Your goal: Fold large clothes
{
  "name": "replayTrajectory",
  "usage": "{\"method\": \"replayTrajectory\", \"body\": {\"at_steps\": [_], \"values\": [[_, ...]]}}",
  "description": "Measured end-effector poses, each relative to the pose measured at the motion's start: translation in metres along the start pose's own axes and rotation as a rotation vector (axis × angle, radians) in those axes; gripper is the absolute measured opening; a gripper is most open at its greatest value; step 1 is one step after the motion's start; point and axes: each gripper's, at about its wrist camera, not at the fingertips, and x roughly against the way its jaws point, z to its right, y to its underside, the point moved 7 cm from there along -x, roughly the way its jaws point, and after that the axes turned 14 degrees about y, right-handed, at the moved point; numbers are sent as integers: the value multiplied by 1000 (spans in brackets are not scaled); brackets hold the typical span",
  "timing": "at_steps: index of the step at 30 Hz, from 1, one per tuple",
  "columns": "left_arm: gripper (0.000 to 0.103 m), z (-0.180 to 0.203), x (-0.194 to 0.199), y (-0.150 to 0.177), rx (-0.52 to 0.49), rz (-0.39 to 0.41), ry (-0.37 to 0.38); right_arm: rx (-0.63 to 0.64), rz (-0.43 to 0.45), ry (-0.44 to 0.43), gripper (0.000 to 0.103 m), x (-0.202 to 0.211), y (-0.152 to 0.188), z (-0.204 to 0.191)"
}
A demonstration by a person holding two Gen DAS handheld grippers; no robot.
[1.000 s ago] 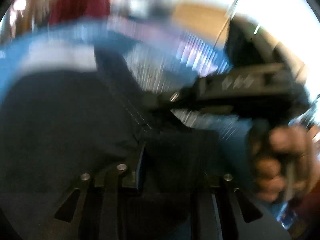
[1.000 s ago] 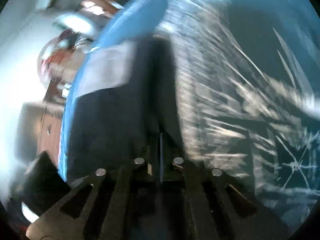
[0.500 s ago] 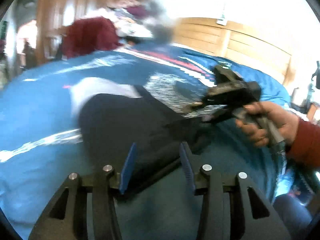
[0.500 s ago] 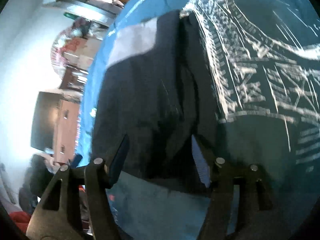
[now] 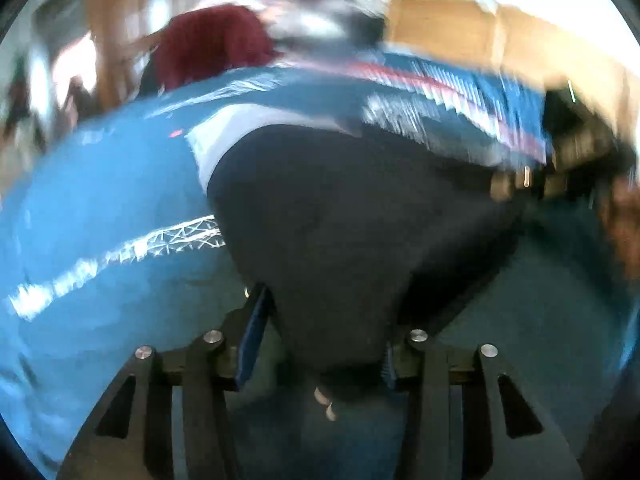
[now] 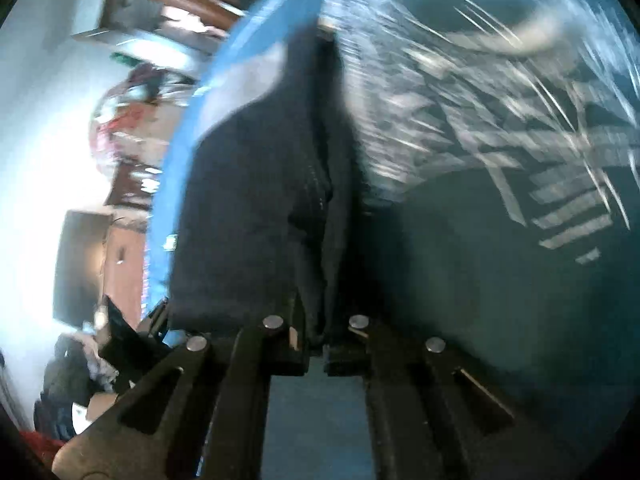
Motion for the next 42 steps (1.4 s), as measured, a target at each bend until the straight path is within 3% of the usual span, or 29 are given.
{"method": "replayTrajectory", "body": {"at_steps": [3,8,11,14,16,18,20,22,24,25,26,27,30,31,34,35,37,38,40,41,42], "values": [[43,-5,12,1,41,16,70,14,13,-32,3,2,0,-3],[41,7,87,-18,48,192,88,114,5,2,3,5,2,-22],[42,9,99,-40,38,272,95,125,5,24,3,1,2,-25],[41,19,100,-44,3,257,116,107,5,21,3,1,0,-19],[41,24,102,-27,13,225,164,100,0,8,3,0,1,-20],[41,20,99,-3,40,169,163,103,-9,13,4,-2,1,-20],[39,9,110,-2,85,205,164,91,-12,6,4,-4,2,-17],[39,3,119,-20,80,269,155,72,-13,-3,4,-5,2,-14],[39,-1,99,-41,55,279,149,58,-11,-12,3,-4,2,-12],[42,-1,71,-42,30,216,138,47,-4,-13,3,-2,1,-10],[52,-7,26,-30,5,65,100,37,-1,-15,3,1,1,-9],[54,-14,-5,-14,15,-33,101,35,1,-17,3,2,1,-7],[45,-17,20,-28,55,46,183,61,7,6,3,3,6,-8],[35,-21,47,-48,75,157,224,68,11,8,3,3,6,-9],[35,-50,77,-114,123,383,250,73,16,0,3,1,7,-7],[38,-59,69,-135,117,399,235,75,21,-6,3,1,7,-7],[39,-84,29,-170,109,356,182,76,33,-13,3,0,9,-4],[39,-103,-7,-182,121,293,129,76,38,-17,3,0,10,-3],[41,-145,-80,-179,175,130,24,63,42,-40,2,-1,13,4],[44,-165,-109,-170,200,78,0,61,43,-48,2,-1,14,7],[49,-176,-116,-165,235,76,3,63,44,-52,2,0,14,8]]}}
